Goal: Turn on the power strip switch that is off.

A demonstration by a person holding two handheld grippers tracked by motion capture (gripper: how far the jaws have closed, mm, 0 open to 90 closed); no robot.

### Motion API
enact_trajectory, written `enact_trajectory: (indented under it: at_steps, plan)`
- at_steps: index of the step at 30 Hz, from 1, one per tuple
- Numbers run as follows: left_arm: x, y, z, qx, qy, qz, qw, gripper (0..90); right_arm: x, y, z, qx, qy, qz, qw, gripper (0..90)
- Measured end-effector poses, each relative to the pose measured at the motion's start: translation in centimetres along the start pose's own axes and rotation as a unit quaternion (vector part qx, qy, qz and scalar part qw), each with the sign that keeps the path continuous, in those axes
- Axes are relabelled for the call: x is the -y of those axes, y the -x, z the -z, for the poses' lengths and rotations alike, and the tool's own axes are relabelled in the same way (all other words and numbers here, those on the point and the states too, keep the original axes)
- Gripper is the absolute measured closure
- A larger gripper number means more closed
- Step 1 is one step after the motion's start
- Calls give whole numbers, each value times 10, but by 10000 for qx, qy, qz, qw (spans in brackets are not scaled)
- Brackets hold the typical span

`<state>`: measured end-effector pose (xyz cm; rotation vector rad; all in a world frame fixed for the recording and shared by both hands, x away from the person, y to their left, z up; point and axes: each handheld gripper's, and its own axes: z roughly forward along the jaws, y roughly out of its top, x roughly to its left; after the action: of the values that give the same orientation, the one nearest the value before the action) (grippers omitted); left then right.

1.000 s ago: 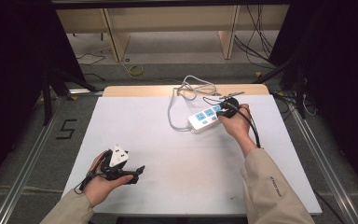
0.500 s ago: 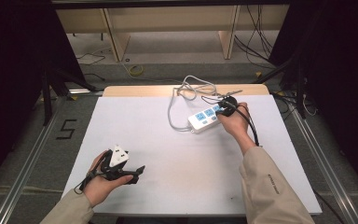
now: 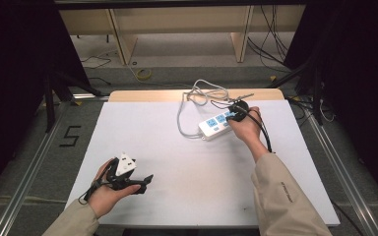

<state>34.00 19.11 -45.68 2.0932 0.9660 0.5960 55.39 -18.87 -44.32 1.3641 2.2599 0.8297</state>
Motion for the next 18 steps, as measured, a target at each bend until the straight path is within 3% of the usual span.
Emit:
enact_trajectory:
  at_steps: [18]
  plan:
    - [0,0,0,10,-1,-1,10000,181,-4,-4,-7,-41,-197,49,9998,900]
